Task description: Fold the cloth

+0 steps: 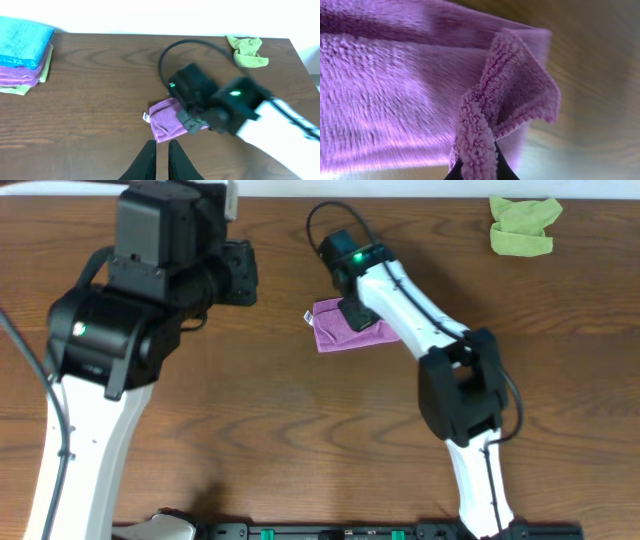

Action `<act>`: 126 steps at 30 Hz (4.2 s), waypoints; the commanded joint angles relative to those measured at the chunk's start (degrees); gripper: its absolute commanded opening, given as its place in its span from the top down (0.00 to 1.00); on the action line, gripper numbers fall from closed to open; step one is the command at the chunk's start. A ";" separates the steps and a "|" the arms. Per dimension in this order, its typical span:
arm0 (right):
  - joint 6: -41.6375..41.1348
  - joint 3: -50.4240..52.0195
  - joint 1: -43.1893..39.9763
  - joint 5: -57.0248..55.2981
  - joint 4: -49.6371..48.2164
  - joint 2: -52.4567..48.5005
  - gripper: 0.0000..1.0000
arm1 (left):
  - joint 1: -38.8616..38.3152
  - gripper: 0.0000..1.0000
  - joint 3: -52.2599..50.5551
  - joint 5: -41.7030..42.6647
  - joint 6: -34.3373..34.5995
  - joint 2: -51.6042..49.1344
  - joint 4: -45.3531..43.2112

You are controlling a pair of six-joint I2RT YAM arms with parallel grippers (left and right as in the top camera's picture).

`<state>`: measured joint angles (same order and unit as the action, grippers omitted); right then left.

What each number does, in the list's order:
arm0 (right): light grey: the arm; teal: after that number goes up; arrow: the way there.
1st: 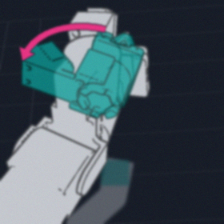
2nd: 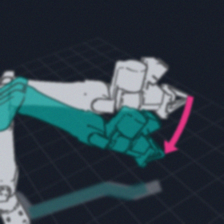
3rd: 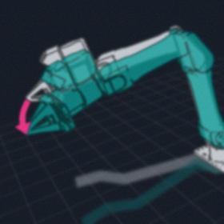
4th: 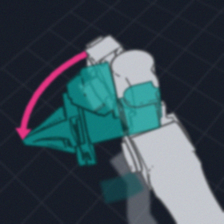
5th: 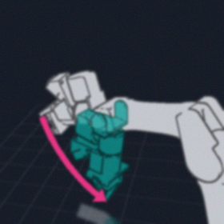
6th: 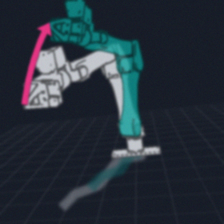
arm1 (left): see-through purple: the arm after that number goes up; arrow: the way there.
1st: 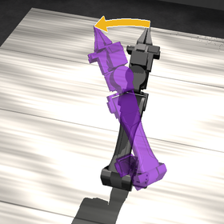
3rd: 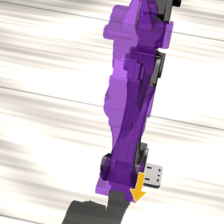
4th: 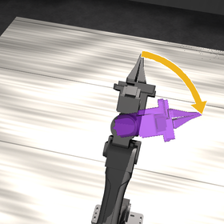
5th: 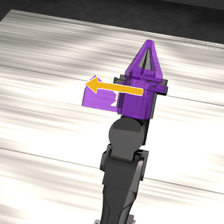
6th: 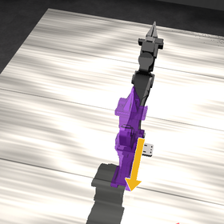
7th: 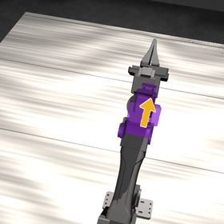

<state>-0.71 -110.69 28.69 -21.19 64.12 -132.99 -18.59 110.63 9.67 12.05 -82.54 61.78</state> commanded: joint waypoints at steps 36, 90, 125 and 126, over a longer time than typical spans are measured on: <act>-2.49 -4.87 9.27 -5.11 -1.75 -2.12 0.99 | 0.09 0.88 0.85 -0.59 -0.48 0.59 2.93; 4.68 -5.22 22.69 7.30 5.35 -2.12 0.44 | 0.09 0.87 0.85 2.36 -1.38 0.59 -0.98; 11.10 -11.30 22.32 14.29 7.89 6.88 0.27 | 14.67 0.89 0.85 6.82 -0.22 2.40 -13.46; 11.08 -11.30 21.77 13.18 8.00 8.17 0.26 | 16.57 0.89 0.85 6.91 -0.22 2.21 -12.68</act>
<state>8.88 -120.14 51.37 -6.46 71.96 -129.51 -5.08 110.63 14.83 11.79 -81.08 48.40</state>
